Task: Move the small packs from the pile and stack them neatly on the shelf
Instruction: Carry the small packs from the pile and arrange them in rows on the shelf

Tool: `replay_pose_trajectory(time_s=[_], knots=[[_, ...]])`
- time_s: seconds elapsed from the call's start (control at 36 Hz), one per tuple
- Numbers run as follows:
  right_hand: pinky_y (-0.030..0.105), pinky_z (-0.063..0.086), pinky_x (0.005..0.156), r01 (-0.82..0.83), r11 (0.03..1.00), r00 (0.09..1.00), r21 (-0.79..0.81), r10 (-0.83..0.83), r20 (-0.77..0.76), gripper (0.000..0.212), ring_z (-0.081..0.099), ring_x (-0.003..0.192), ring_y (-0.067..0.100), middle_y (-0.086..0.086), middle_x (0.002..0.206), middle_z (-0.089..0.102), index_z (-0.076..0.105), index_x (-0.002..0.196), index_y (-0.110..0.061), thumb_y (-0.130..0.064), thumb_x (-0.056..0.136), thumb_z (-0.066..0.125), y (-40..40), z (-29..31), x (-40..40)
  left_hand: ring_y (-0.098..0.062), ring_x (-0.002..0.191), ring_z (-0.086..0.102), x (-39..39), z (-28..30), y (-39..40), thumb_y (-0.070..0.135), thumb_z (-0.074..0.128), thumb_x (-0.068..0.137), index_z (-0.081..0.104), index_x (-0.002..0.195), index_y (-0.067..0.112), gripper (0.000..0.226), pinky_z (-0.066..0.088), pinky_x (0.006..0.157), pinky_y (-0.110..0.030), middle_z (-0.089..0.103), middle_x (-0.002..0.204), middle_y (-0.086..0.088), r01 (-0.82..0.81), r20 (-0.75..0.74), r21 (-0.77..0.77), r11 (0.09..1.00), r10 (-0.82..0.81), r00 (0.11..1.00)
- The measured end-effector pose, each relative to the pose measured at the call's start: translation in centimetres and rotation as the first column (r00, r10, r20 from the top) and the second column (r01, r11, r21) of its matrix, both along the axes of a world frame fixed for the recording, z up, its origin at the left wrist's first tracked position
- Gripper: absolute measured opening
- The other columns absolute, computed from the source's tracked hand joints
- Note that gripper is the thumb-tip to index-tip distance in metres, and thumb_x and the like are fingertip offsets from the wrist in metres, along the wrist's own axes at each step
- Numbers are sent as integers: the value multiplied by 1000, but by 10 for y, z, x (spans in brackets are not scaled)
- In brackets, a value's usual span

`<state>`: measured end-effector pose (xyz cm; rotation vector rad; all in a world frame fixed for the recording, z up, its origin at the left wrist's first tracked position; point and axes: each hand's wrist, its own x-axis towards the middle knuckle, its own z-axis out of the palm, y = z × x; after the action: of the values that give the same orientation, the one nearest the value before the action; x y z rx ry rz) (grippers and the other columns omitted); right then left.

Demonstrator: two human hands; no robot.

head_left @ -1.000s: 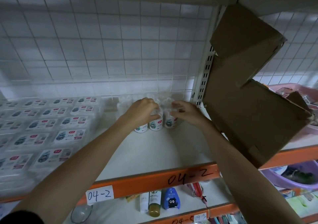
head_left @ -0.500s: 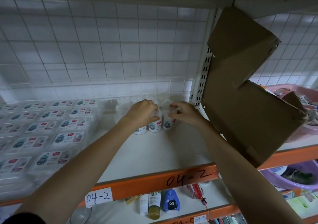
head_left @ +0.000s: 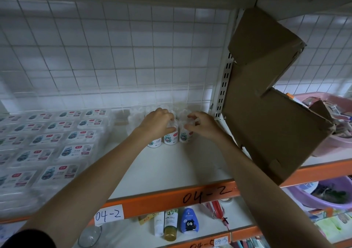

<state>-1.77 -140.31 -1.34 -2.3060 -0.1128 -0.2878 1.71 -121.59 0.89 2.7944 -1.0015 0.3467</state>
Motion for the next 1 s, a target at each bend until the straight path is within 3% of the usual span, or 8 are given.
replay_pose_trajectory(time_s=[0.08, 0.19, 0.28, 0.33, 0.5, 0.61, 1.0], knots=[[24, 42, 78, 8, 1000, 1000, -5, -8, -14, 53, 51, 104, 14, 5, 126, 49, 51, 127, -13, -32, 81, 69, 0, 0, -1, -24, 115, 45, 0, 2, 1, 43, 59, 86, 57, 122, 13, 47, 39, 94, -36, 55, 122, -9, 4, -9, -26, 1000, -4, 1000], [28, 42, 89, 49, 997, 997, -52, -45, 68, 54, 45, 110, 12, 1, 125, 44, 52, 125, -18, -43, 80, 67, 2, 4, 0, -24, 115, 47, 2, 16, 18, 44, 55, 88, 56, 122, 14, 46, 37, 94, -35, 55, 123, -8, 5, -24, -158, 987, -9, 1000], [32, 43, 93, 8, 994, 961, -107, 22, 275, 38, 49, 109, 20, 2, 115, 52, 61, 114, -14, -31, 81, 70, 11, 10, 3, -20, 105, 52, 4, 31, 46, 41, 57, 87, 59, 118, 16, 40, 38, 86, -29, 57, 115, -6, -31, -102, -188, 982, 12, 995], [34, 42, 92, -58, 974, 935, -218, 130, 331, 29, 51, 106, 23, 5, 109, 59, 65, 108, -12, -24, 82, 69, 22, 14, 7, -15, 97, 52, 6, 37, 69, 40, 61, 85, 62, 115, 19, 36, 39, 83, -27, 58, 113, -4, -84, -191, -186, 979, 48, 980], [41, 38, 100, -213, 859, 929, -465, 325, 175, 36, 50, 115, 24, 2, 123, 61, 62, 118, -20, -33, 85, 63, 69, 18, 22, -10, 98, 49, -1, 37, 112, 33, 70, 80, 61, 116, 21, 40, 36, 84, -22, 57, 118, -3, -169, -330, -135, 976, 117, 937], [32, 40, 91, -185, 771, 939, -609, 322, 122, 38, 52, 111, 23, 3, 121, 61, 62, 118, -22, -38, 84, 63, 86, 18, 24, -7, 97, 47, -6, 22, 110, 28, 73, 78, 60, 119, 20, 44, 34, 81, -20, 56, 119, -3, -148, -336, -168, 975, 85, 938], [41, 45, 89, -173, 785, 938, -595, 315, 142, 35, 52, 106, 27, 8, 117, 60, 61, 115, -16, -30, 83, 63, 88, 7, 25, -22, 100, 52, -8, 3, 100, 18, 69, 82, 62, 114, 12, 34, 33, 76, -22, 54, 112, -9, -197, -277, -249, 948, 125, 953]])
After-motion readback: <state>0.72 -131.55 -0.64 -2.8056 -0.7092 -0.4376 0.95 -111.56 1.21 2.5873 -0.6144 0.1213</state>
